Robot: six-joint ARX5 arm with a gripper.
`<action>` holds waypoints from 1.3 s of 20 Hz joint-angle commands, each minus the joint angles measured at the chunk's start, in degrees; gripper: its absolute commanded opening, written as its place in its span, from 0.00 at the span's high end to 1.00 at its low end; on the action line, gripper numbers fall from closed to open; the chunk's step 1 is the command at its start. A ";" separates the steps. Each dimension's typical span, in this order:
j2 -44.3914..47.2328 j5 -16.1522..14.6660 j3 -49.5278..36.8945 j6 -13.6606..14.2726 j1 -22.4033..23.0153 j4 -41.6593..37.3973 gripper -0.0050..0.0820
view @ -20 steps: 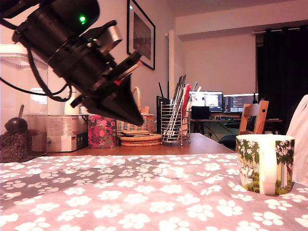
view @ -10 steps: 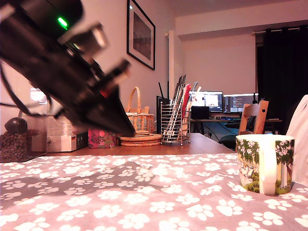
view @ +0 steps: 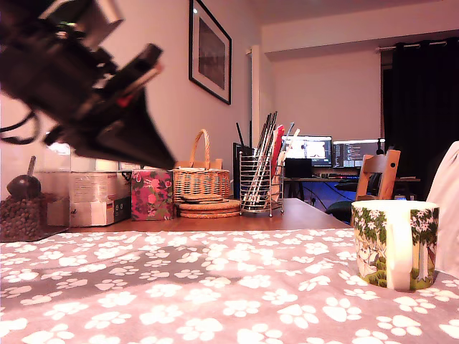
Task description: Pick up the coffee capsules on the table and drop them inside the coffee cup
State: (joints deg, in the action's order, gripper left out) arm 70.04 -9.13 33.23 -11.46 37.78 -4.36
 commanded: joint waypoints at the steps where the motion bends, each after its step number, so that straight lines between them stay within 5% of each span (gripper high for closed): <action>1: -1.27 0.94 -1.84 -0.17 0.09 0.68 0.97; 11: -7.43 5.40 -5.20 -0.22 0.09 4.90 0.97; 18: -15.41 8.96 -11.13 -2.75 0.09 8.28 0.97; 26: -27.69 17.35 -14.29 -5.57 0.09 17.86 0.97</action>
State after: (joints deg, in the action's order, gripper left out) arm 43.11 7.70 20.03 -16.60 37.78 13.10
